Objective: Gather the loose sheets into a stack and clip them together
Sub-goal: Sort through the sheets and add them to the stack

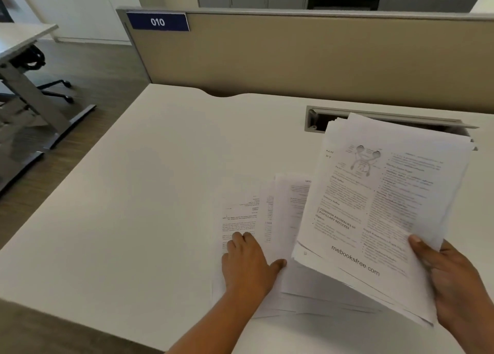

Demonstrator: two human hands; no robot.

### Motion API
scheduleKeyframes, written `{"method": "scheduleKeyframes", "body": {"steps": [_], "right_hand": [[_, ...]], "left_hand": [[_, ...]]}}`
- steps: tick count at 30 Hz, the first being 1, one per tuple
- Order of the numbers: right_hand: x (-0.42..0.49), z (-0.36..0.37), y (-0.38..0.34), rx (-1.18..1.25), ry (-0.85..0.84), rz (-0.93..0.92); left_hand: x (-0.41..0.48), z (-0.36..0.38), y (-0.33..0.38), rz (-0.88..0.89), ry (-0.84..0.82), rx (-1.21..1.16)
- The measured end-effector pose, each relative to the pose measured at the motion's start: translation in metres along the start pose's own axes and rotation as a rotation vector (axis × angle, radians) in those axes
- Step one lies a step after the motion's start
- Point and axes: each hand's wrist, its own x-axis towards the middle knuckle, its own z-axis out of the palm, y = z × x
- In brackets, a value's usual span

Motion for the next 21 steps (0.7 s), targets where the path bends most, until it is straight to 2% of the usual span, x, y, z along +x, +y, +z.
{"method": "scheduleKeyframes", "body": {"steps": [3,8,10,13,21], "right_hand": [[0.001,-0.005,0.003,-0.008,0.008,-0.011],[0.004,-0.016,0.006,0.013,0.036,-0.013],[0.005,-0.018,0.008,0.024,0.037,-0.007],[0.005,-0.021,0.009,0.041,0.031,-0.005],[0.020,-0.008,0.048,0.051,0.043,0.091]], "left_hand": [[0.006,0.005,0.007,-0.017,-0.013,-0.030],[0.015,0.003,0.011,-0.087,-0.087,-0.355],[0.017,-0.001,0.009,-0.108,-0.121,-0.402],[0.021,-0.004,0.009,-0.089,-0.155,-0.376],[0.018,0.001,-0.005,0.000,-0.121,-0.657]]}}
